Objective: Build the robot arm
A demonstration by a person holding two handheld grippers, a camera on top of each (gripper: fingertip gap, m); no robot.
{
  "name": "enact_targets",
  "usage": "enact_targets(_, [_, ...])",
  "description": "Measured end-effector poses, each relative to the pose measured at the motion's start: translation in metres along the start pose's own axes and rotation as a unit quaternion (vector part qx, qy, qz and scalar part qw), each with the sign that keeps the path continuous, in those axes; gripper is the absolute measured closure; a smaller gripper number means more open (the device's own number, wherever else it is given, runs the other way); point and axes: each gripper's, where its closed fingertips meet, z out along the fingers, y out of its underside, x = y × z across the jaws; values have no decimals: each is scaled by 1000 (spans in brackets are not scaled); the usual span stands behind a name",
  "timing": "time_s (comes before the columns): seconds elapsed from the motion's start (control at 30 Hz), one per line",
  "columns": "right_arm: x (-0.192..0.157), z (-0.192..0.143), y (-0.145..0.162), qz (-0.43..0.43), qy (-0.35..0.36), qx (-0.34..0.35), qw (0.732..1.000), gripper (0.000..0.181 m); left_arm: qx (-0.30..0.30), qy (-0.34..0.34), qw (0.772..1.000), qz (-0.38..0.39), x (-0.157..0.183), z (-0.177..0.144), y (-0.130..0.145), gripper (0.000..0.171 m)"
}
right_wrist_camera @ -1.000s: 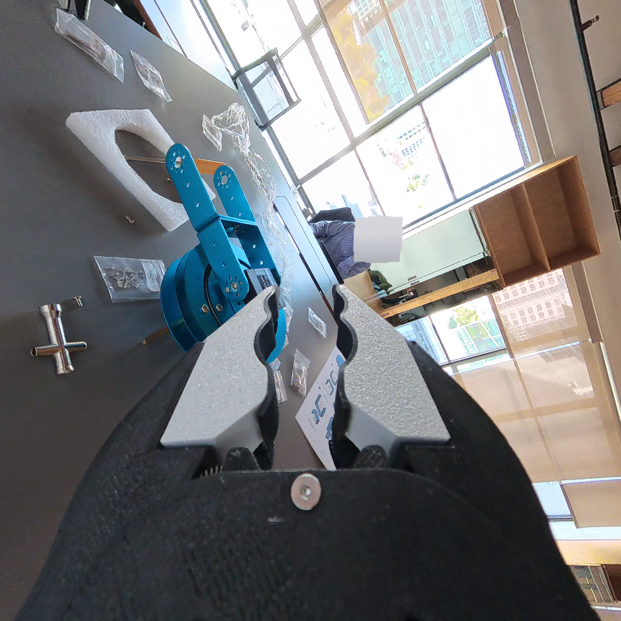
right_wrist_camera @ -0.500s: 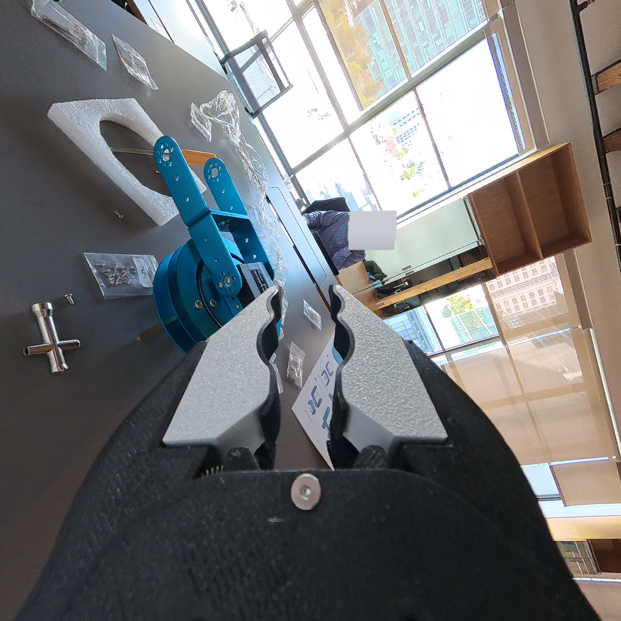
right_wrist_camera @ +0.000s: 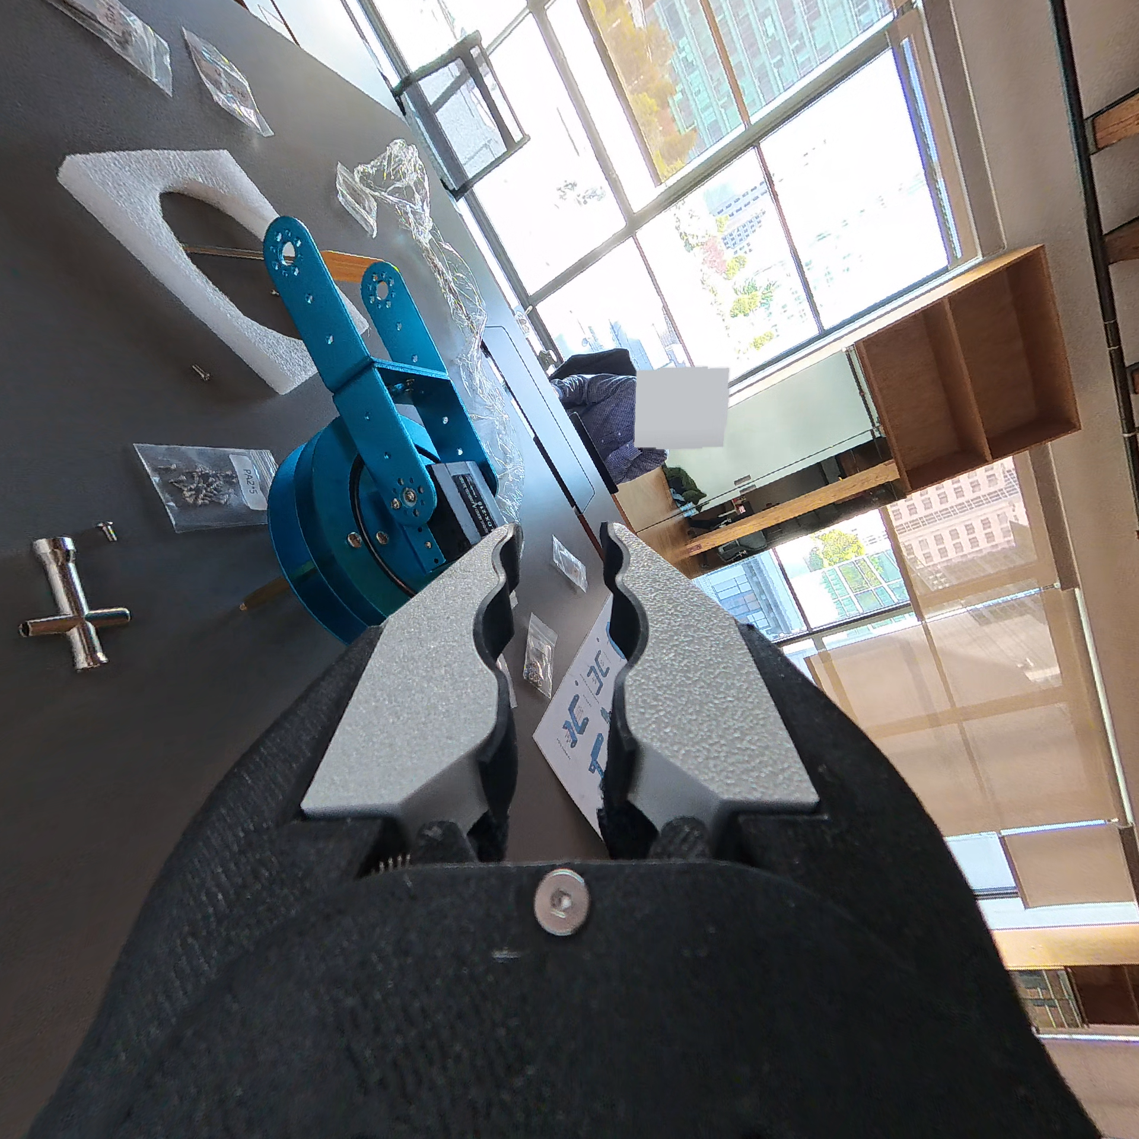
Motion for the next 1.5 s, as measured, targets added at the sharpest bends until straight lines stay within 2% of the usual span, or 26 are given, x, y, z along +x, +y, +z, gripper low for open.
enact_targets(0.17, [-5,3,-1,2,-4,3,1000,156,38,8,999,-28,4,-9,-17,166])
enact_targets(0.23, [-10,6,-8,3,-10,11,1000,157,62,29,996,-51,16,-13,-38,166])
enact_targets(0.33, [-27,12,-37,2,-27,55,998,156,86,112,983,-114,54,-9,-80,166])
enact_targets(0.47, [-66,19,-90,54,-97,155,982,157,115,291,924,-219,124,8,-145,166])
enact_targets(0.6, [-105,17,-122,172,-249,218,928,155,120,402,859,-294,178,35,-199,167])
enact_targets(0.63, [-107,15,-124,187,-265,223,919,156,118,408,852,-306,187,44,-208,167])
enact_targets(0.73, [-94,13,-113,194,-246,226,922,156,112,419,835,-339,212,69,-229,167])
enact_targets(0.87, [-80,-10,-90,189,-253,245,917,164,124,425,816,-373,232,93,-252,167])
enact_targets(0.93, [-73,-16,-75,182,-247,243,920,167,126,414,818,-379,240,105,-258,167])
enact_targets(1.1, [-66,-33,-57,204,-284,258,901,172,147,395,815,-399,252,122,-274,167])
enact_targets(1.33, [-52,-44,-44,251,-308,285,872,177,149,361,823,-413,258,136,-283,167])
enact_targets(1.5, [-49,-45,-37,248,-311,293,870,177,153,351,821,-423,259,143,-288,167])
